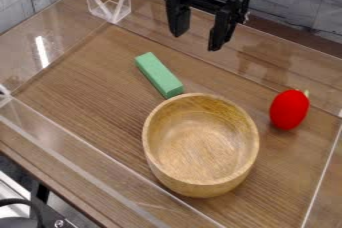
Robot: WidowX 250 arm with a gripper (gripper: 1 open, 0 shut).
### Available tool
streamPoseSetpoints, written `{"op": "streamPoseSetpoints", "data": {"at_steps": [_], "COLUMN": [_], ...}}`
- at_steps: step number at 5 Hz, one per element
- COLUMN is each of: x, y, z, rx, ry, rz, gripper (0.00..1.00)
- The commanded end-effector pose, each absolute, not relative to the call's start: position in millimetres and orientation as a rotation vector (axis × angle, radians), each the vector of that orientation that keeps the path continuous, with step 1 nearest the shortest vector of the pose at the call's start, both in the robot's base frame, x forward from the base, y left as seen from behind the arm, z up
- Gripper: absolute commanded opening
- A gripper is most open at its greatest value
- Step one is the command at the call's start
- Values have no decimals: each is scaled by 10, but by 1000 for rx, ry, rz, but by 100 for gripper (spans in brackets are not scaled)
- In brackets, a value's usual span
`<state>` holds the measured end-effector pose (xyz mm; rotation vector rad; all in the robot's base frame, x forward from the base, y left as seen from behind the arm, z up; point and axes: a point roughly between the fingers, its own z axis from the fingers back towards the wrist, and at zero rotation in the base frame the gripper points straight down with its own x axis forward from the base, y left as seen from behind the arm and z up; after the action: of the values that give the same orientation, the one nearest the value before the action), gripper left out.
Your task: Move the red fruit to the left side of the table
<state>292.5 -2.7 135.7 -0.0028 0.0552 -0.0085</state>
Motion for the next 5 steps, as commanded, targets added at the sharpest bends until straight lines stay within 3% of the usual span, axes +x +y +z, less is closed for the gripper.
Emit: {"op": "streamPoseSetpoints", "data": {"at_steps": [1,3,5], "x": [2932,3150,3321], "y": [-110,-772,-1178], "z": [1253,1074,892], "rx": [-10,-14,-17], "ry": [77,52,10], "rz": [-20,-119,-185], "gripper": [100,100,100]}}
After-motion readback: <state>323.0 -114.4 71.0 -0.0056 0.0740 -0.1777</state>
